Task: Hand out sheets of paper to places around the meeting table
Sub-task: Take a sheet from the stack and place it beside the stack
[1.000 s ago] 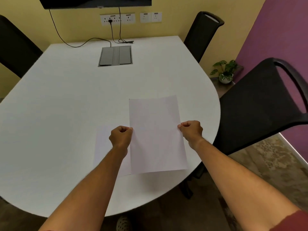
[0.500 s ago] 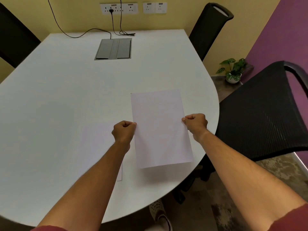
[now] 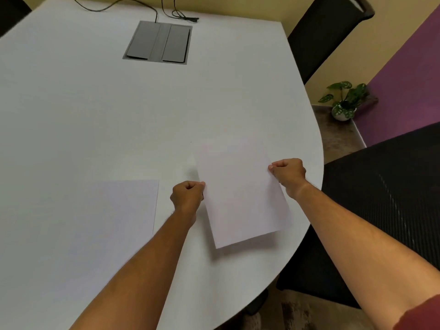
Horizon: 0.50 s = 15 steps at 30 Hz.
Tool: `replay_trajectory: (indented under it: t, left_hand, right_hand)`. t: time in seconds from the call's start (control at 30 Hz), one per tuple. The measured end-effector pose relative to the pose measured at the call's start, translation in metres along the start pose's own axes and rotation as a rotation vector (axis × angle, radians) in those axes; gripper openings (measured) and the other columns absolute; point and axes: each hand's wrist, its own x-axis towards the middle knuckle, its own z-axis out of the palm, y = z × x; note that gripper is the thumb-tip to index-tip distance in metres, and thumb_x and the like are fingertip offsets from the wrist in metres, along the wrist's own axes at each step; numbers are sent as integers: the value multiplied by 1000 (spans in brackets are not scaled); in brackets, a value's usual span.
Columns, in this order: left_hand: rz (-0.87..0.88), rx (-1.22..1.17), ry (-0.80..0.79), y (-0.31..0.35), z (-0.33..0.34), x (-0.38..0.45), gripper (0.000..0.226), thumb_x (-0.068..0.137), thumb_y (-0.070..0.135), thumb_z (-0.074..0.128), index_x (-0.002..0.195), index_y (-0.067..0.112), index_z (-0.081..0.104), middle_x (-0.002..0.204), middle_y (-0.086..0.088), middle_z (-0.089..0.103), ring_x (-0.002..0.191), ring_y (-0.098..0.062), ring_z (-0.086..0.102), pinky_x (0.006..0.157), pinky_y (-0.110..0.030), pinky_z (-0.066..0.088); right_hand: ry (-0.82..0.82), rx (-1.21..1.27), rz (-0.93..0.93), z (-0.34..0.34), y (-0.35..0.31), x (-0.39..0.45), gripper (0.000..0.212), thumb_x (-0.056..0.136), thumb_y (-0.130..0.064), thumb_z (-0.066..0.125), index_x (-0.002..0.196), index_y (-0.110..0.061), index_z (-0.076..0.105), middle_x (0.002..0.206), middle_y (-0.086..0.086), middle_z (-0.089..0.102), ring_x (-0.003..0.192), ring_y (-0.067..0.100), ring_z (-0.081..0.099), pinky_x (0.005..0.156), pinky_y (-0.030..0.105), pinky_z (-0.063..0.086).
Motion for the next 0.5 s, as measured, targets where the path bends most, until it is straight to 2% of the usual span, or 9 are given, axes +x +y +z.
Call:
replay_trajectory:
  t: [0.13, 0.33, 0.5]
  left_hand:
    - [-56, -48, 8, -8, 16, 3, 12, 85, 11, 72, 74, 11, 69, 87, -6, 71, 75, -20, 69, 75, -28, 58]
    - [-126, -59, 57, -26, 44, 10, 13, 85, 11, 73, 72, 10, 70, 78, -5, 72, 67, -16, 70, 76, -30, 60]
    - [-176, -67, 103, -40, 65, 14, 10, 85, 12, 73, 75, 8, 71, 78, -7, 73, 64, -15, 70, 65, -23, 58]
  right_hand:
    - [-61, -102, -53, 2, -10, 39, 6, 82, -12, 74, 76, -13, 72, 85, 1, 69, 90, 18, 65, 86, 30, 54]
    - [-188, -216, -111, 19, -14, 96, 2, 80, -12, 74, 79, -12, 75, 80, 1, 71, 81, 17, 67, 80, 30, 57]
    - [-289, -289, -146, 35, -6, 130, 4, 81, -14, 74, 82, -11, 75, 75, -3, 67, 77, 15, 63, 72, 26, 52]
